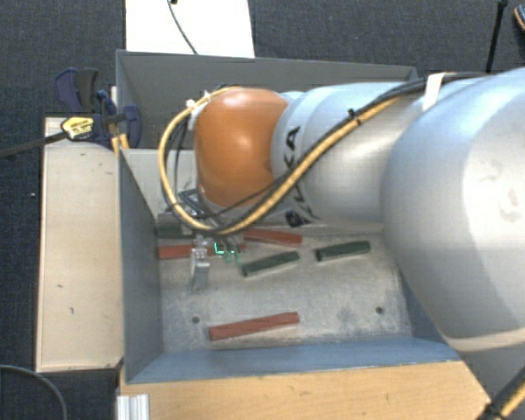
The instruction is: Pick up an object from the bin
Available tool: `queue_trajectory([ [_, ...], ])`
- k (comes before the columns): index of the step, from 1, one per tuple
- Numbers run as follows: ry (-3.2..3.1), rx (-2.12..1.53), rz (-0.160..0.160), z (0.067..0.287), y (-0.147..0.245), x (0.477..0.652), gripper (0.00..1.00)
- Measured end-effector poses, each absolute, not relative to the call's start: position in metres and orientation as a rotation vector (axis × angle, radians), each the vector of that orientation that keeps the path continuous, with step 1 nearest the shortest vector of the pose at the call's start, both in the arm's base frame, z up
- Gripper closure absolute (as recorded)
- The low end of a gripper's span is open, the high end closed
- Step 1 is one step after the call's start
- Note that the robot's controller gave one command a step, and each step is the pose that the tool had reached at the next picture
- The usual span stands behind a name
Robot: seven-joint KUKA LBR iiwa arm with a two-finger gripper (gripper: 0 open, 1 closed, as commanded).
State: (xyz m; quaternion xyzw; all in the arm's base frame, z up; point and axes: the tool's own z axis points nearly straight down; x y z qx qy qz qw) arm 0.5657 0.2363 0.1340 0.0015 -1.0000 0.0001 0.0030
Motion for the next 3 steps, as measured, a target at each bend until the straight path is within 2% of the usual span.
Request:
queue_trajectory([
  [1, -3.144, -0.005, -0.003, 0.139, 0.235, 0.568, 0.0],
  [2, -3.139, -0.213, -0.005, 0.085, 0.237, 0.585, 0.0],
  [3, -3.14, -0.098, 0.0, 0.114, 0.219, 0.589, 0.0],
])
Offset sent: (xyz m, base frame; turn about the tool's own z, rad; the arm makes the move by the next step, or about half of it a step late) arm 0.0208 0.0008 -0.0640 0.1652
